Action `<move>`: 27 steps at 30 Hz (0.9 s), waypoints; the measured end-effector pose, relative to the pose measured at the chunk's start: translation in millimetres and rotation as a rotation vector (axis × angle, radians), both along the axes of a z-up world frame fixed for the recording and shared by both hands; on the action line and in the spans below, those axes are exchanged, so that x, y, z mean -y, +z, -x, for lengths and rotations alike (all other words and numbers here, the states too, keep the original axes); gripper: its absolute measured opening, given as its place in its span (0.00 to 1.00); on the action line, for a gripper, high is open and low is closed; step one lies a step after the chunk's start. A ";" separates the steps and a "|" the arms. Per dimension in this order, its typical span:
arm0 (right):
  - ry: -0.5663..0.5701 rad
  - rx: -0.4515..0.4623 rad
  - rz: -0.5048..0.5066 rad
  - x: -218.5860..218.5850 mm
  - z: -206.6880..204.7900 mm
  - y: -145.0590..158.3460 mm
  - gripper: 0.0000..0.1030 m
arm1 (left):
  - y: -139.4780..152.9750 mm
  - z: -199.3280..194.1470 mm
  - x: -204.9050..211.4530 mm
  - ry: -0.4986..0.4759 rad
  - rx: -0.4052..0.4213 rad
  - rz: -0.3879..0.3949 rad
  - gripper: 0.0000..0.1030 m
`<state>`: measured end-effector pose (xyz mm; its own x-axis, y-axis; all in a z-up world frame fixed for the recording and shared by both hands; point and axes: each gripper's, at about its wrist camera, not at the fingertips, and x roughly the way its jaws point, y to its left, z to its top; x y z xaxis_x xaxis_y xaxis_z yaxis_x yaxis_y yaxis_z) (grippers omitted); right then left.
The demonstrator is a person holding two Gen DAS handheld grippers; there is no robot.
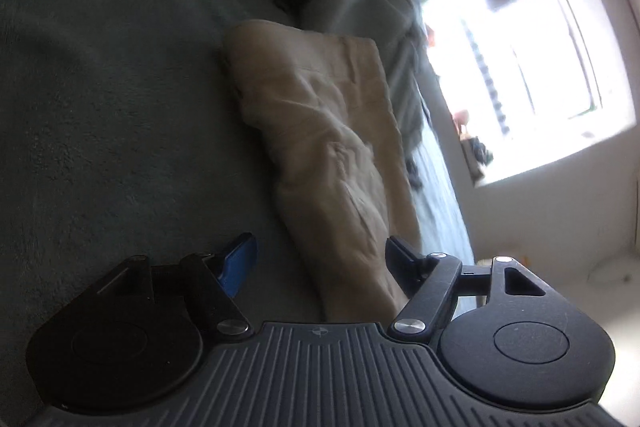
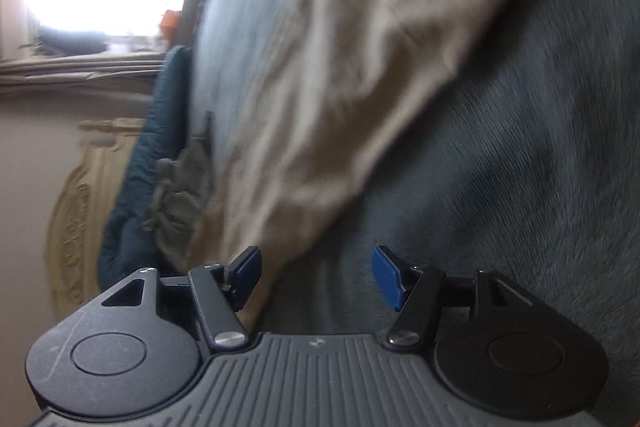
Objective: Fold clothes
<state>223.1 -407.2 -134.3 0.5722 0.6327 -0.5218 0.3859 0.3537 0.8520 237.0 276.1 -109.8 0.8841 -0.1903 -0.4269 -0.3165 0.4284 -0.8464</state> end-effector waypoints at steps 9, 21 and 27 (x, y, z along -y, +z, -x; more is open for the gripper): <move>-0.208 0.049 0.006 7.4 -29.0 -16.6 0.61 | -12.2 -42.6 -19.4 0.122 0.069 -0.001 0.63; -0.361 0.131 -0.018 8.8 -19.2 -37.1 0.41 | -22.3 -53.6 -15.4 0.206 0.088 -0.062 0.32; -0.334 0.159 -0.002 5.1 -39.4 -40.0 0.41 | -23.3 -61.4 -19.9 0.197 0.071 -0.017 0.34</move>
